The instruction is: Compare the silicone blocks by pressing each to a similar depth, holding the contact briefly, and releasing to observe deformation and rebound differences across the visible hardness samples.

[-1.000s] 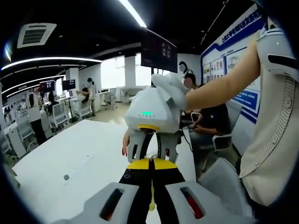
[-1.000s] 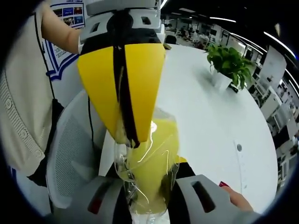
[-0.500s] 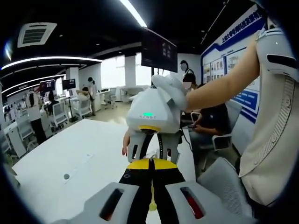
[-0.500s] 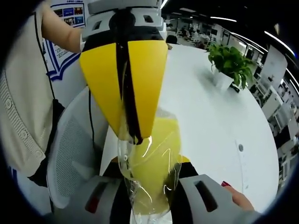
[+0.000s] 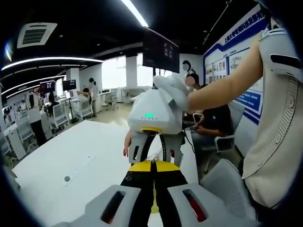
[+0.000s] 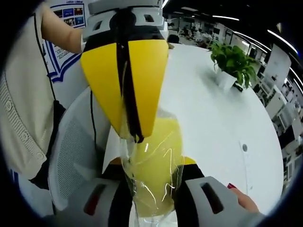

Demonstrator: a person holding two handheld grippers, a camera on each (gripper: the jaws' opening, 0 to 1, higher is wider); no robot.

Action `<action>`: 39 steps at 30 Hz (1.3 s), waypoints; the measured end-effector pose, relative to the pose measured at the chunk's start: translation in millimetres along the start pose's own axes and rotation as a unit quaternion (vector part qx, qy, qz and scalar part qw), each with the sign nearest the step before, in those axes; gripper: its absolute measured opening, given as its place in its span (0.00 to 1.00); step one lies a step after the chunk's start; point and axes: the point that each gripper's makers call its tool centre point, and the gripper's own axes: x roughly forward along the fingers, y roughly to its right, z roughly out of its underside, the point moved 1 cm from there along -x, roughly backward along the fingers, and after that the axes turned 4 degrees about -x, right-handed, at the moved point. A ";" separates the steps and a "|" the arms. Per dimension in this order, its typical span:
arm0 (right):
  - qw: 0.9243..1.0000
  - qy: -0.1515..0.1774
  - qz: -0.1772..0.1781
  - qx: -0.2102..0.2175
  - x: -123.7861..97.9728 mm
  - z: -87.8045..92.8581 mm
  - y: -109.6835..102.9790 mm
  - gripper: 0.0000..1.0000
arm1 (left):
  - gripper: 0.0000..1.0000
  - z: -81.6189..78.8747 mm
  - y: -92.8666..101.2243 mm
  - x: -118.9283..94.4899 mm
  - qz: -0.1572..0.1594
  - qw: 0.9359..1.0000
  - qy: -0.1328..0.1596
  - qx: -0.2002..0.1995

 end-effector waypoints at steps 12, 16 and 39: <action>1.000 0.002 0.003 0.002 0.2 0.7 1.0 0.31 | 0.00 1.4 -1.6 -1.2 -0.004 1.000 0.002 -0.005; 1.000 0.004 0.005 0.000 0.5 0.5 1.5 0.33 | 0.00 2.0 -1.7 -1.8 -0.005 1.000 0.001 -0.007; 1.000 0.003 0.023 0.001 -1.6 6.0 -2.1 0.45 | 0.00 10.0 -6.4 -7.6 -0.011 1.000 -0.004 -0.015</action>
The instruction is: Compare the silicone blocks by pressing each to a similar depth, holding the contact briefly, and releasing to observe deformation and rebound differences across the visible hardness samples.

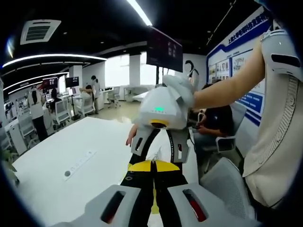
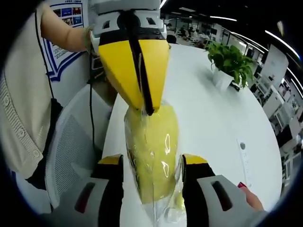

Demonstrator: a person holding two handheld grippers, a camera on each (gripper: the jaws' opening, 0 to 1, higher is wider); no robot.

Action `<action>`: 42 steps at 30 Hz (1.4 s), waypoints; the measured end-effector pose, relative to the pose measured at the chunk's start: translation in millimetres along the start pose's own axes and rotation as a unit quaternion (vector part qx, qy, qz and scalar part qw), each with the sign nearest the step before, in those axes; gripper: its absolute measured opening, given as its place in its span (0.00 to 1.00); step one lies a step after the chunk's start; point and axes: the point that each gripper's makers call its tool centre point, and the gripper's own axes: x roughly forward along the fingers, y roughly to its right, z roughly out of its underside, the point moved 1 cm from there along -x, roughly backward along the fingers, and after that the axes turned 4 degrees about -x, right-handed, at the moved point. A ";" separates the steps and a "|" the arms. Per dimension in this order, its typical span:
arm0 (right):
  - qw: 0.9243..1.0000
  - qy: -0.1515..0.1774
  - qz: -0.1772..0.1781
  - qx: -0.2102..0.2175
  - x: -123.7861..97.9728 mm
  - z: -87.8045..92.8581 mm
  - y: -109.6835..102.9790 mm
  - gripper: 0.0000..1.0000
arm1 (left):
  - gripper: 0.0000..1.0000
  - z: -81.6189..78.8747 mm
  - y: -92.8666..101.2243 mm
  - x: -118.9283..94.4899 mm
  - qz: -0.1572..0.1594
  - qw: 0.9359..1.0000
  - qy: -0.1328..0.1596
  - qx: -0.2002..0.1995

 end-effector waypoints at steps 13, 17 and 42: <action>0.999 0.037 0.035 0.006 -5.8 -12.1 1.3 0.51 | 0.00 3.6 8.3 3.1 -0.009 1.000 0.001 -0.013; 0.998 0.036 0.049 0.010 -5.6 -6.7 0.1 0.54 | 0.00 10.1 9.8 5.6 -0.014 1.000 -0.006 -0.021; 0.956 0.160 0.183 0.166 -29.6 15.4 10.8 0.66 | 0.00 27.8 -13.8 4.6 -0.037 0.998 0.005 -0.060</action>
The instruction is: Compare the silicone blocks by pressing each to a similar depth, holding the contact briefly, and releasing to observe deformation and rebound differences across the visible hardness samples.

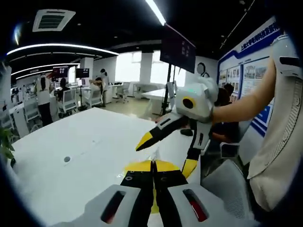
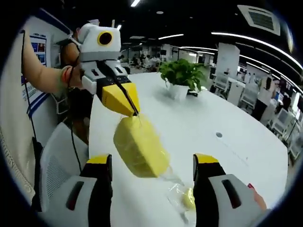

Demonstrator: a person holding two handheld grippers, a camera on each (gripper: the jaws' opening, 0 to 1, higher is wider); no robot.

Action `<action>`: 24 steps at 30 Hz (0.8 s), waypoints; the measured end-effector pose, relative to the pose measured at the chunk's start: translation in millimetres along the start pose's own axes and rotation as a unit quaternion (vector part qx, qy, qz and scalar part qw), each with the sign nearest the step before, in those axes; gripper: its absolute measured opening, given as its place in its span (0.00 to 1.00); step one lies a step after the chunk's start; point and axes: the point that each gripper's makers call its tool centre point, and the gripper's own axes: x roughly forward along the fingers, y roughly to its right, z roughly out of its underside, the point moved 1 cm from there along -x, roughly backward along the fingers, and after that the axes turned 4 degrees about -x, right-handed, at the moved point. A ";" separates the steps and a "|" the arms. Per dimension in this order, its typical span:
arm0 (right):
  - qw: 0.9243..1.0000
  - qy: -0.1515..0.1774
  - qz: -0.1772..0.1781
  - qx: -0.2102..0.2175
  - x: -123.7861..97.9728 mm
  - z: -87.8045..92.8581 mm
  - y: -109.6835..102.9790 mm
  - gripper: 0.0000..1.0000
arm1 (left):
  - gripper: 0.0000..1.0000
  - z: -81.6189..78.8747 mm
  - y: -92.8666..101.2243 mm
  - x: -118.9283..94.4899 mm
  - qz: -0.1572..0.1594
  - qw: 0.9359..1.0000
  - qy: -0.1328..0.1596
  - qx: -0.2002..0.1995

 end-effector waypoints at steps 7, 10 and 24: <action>0.998 0.029 0.042 0.040 -11.9 14.2 -3.8 0.69 | 0.00 8.4 -13.7 5.9 -0.016 1.000 0.006 -0.020; 0.995 0.047 0.060 0.070 -17.7 16.9 -6.9 0.69 | 0.00 17.0 -21.4 10.6 -0.019 0.999 0.004 -0.026; 0.971 0.092 0.130 0.180 -60.8 45.0 -25.1 0.78 | 0.00 65.6 -46.9 35.1 -0.034 0.995 -0.017 -0.090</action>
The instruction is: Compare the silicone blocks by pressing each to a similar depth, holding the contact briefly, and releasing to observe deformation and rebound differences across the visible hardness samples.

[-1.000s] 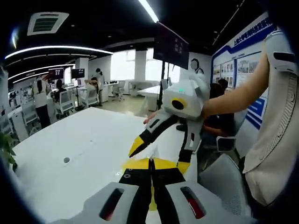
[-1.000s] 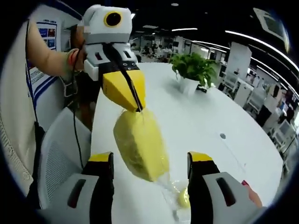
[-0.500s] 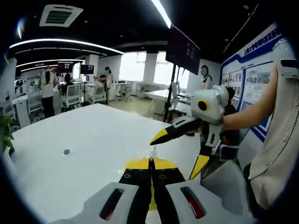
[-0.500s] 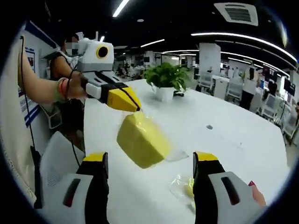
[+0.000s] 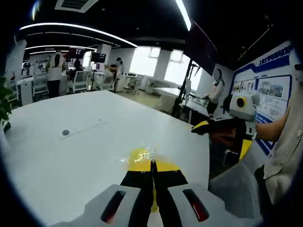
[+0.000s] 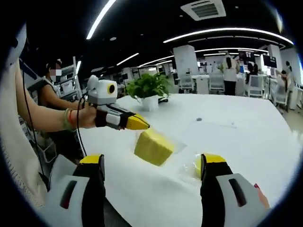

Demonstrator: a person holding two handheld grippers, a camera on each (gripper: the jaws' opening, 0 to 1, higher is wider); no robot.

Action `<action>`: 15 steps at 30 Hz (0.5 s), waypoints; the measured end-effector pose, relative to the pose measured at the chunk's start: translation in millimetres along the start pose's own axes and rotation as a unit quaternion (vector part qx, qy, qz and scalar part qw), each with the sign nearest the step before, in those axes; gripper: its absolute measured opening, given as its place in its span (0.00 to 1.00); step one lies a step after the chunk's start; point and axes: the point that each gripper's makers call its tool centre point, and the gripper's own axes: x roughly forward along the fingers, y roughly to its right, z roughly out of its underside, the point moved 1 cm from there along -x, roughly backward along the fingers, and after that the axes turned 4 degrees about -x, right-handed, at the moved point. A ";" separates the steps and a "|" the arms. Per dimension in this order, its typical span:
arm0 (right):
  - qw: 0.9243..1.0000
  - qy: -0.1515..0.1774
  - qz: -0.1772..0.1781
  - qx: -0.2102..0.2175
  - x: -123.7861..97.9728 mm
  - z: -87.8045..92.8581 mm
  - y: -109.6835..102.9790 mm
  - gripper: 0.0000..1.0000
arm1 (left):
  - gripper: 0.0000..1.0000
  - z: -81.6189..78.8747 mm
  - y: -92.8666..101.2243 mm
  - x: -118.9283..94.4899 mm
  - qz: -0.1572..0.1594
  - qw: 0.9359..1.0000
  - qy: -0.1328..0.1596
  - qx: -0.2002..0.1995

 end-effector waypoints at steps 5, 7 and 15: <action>1.000 -0.008 0.020 0.019 -17.7 16.4 1.6 0.76 | 0.00 14.1 -9.1 9.2 -0.003 1.000 -0.011 -0.016; 0.999 -0.013 0.030 0.026 -25.0 23.0 3.7 0.76 | 0.00 19.8 -18.1 12.3 -0.016 1.000 -0.015 -0.022; 0.997 -0.025 0.046 0.050 -41.0 34.4 5.6 0.71 | 0.00 18.5 -34.9 14.6 -0.030 0.999 -0.010 -0.018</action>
